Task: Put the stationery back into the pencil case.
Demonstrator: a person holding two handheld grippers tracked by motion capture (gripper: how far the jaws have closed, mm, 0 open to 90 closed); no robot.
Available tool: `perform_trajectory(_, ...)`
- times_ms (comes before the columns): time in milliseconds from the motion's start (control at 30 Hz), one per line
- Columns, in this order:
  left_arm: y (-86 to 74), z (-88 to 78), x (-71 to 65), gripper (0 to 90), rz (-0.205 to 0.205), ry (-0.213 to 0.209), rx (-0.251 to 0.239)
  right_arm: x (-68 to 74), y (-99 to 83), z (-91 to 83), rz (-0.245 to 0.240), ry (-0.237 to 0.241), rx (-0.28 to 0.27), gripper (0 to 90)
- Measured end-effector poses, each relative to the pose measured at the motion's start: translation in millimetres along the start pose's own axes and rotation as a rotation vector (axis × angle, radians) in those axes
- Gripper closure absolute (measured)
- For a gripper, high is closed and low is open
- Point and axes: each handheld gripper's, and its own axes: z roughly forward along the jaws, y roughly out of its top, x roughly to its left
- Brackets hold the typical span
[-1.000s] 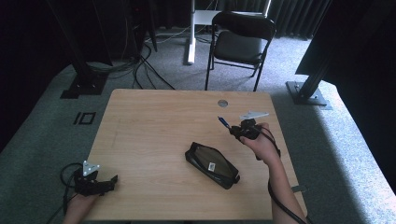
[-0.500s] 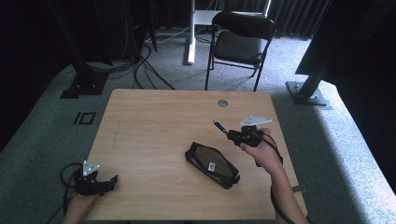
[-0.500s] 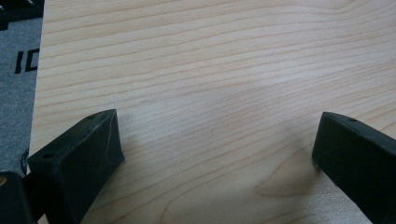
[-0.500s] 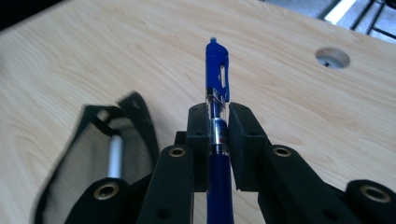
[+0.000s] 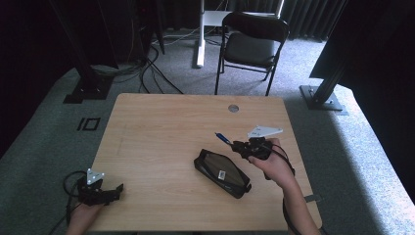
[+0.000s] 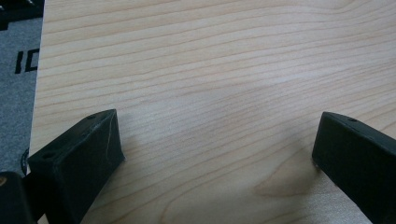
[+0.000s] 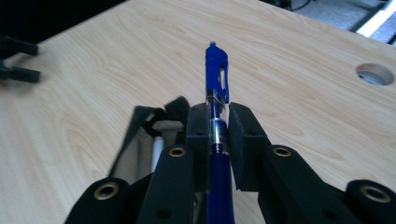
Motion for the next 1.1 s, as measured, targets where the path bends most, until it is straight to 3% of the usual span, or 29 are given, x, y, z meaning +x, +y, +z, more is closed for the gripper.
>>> perform_trajectory(500,-0.1,0.1,-0.3,1.8,-0.004,0.0,-0.001,16.8,-14.5,9.9,-0.028,0.089,0.038,79.5)
perform_trajectory(1100,0.0,0.0,-0.1,1.8,-0.002,0.0,0.0,23.4,-30.5,29.4,-0.032,0.125,0.109,79.5)
